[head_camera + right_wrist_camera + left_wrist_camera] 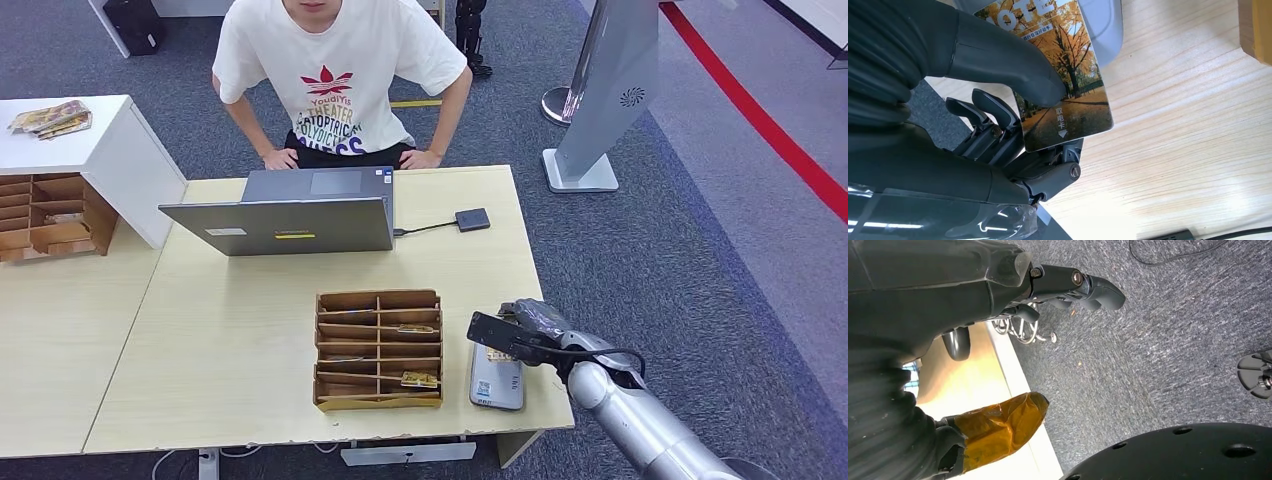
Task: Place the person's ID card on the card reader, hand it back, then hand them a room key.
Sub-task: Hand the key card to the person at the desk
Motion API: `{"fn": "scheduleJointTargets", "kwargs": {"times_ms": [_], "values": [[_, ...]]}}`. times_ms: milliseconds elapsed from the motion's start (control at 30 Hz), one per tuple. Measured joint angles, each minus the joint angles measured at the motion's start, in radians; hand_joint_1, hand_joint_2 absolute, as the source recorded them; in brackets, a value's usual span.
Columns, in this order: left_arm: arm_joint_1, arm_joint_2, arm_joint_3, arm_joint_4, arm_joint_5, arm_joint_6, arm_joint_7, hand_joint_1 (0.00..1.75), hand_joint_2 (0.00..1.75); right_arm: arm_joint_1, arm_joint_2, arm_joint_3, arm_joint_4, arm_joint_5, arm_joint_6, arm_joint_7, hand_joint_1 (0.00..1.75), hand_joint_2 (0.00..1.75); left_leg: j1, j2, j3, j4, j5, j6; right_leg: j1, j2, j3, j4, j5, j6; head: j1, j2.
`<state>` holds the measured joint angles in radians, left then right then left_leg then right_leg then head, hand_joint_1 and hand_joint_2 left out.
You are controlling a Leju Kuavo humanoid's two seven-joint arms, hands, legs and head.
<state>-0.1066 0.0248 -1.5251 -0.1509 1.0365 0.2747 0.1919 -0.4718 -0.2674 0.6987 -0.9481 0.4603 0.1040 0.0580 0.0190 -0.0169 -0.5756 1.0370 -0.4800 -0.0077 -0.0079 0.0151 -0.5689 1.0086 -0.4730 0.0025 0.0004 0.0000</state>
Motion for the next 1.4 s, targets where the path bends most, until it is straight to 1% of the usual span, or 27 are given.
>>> {"fn": "scheduleJointTargets", "kwargs": {"times_ms": [400,700,1400], "values": [[0.0,0.0,-0.001,0.0,0.001,-0.003,0.0,0.0,1.75,0.001,-0.002,-0.004,-0.002,-0.012,0.023,-0.009,1.75,1.75,0.0,0.0,0.0,0.0,0.0,0.0,0.0,0.0,0.0,0.0,0.0,0.0,0.0,0.0],[0.0,0.0,-0.002,0.0,-0.004,-0.006,0.0,0.0,1.75,-0.005,-0.012,-0.005,-0.002,-0.024,0.059,-0.017,1.75,1.75,0.0,0.0,0.0,0.0,0.0,0.0,0.0,0.0,0.0,0.0,0.0,0.0,0.0,0.0],[0.0,0.001,-0.002,0.0,-0.004,-0.008,0.0,0.0,1.75,-0.006,-0.019,-0.003,-0.002,-0.03,0.066,-0.018,1.75,1.75,0.0,0.0,0.0,0.0,0.0,0.0,0.0,0.0,0.0,0.0,0.0,0.0,0.0,0.0]]}}
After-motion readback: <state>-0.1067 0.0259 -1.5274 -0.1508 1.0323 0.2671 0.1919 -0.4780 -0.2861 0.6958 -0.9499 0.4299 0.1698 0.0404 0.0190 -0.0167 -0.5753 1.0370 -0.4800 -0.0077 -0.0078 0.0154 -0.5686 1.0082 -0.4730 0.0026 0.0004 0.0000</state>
